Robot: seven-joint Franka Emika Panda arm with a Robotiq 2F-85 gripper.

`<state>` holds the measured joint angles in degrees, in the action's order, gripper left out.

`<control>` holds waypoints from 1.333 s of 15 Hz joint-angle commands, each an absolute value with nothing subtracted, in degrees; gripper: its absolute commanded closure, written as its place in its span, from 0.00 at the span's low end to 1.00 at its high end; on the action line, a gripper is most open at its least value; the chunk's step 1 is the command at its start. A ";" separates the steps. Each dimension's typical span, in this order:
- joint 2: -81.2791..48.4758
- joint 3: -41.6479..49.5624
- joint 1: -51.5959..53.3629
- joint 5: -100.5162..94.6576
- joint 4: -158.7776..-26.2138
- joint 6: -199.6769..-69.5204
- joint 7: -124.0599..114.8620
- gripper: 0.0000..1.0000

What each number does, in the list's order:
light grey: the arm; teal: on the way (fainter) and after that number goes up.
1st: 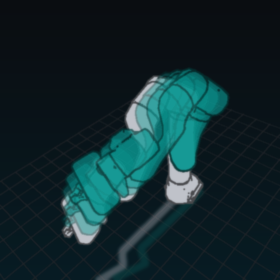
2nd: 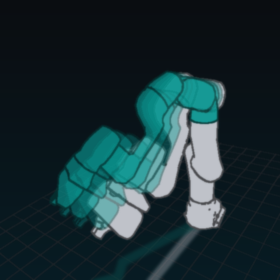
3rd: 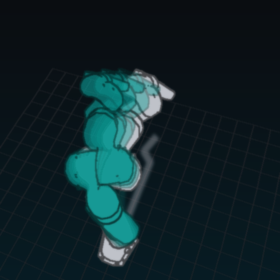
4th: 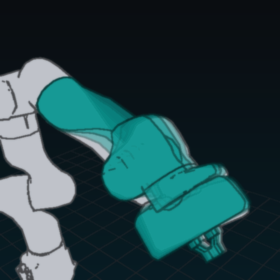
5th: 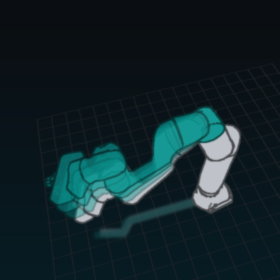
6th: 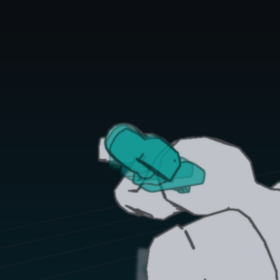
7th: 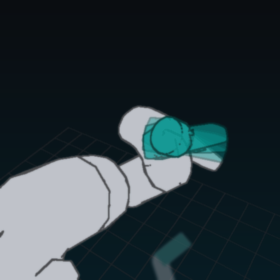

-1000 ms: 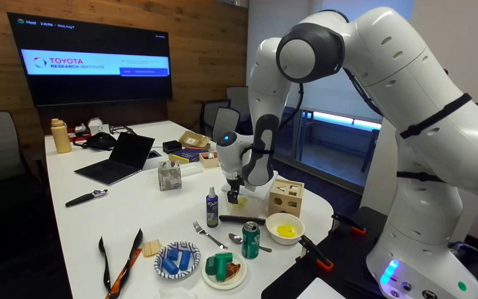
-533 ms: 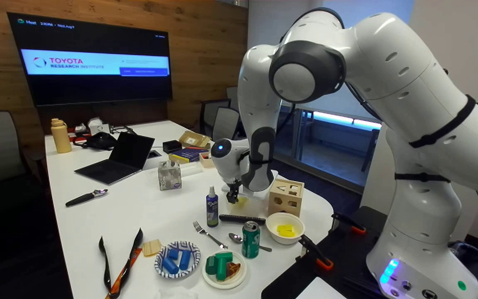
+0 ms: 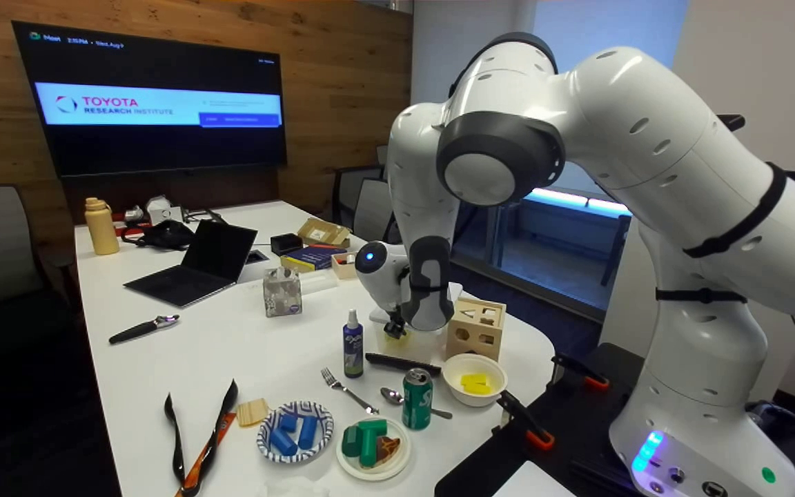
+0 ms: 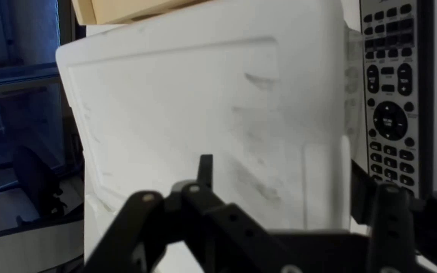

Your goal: Take the lid off of the plastic container

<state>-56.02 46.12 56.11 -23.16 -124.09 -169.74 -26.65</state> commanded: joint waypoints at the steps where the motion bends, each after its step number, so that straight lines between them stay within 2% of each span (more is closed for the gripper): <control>1: -57.54 47.11 57.17 -18.62 -124.94 -172.04 -23.53 0.51; 6: -54.30 43.59 53.24 -14.71 -125.45 -172.45 -17.08 0.88; 7: -53.15 42.71 51.97 -14.48 -125.51 -172.45 -15.03 0.92; 13: -43.90 33.82 39.67 -15.28 -125.10 -168.85 -4.13 0.92; 20: -35.12 16.45 19.75 -16.96 -123.27 -159.51 4.56 0.92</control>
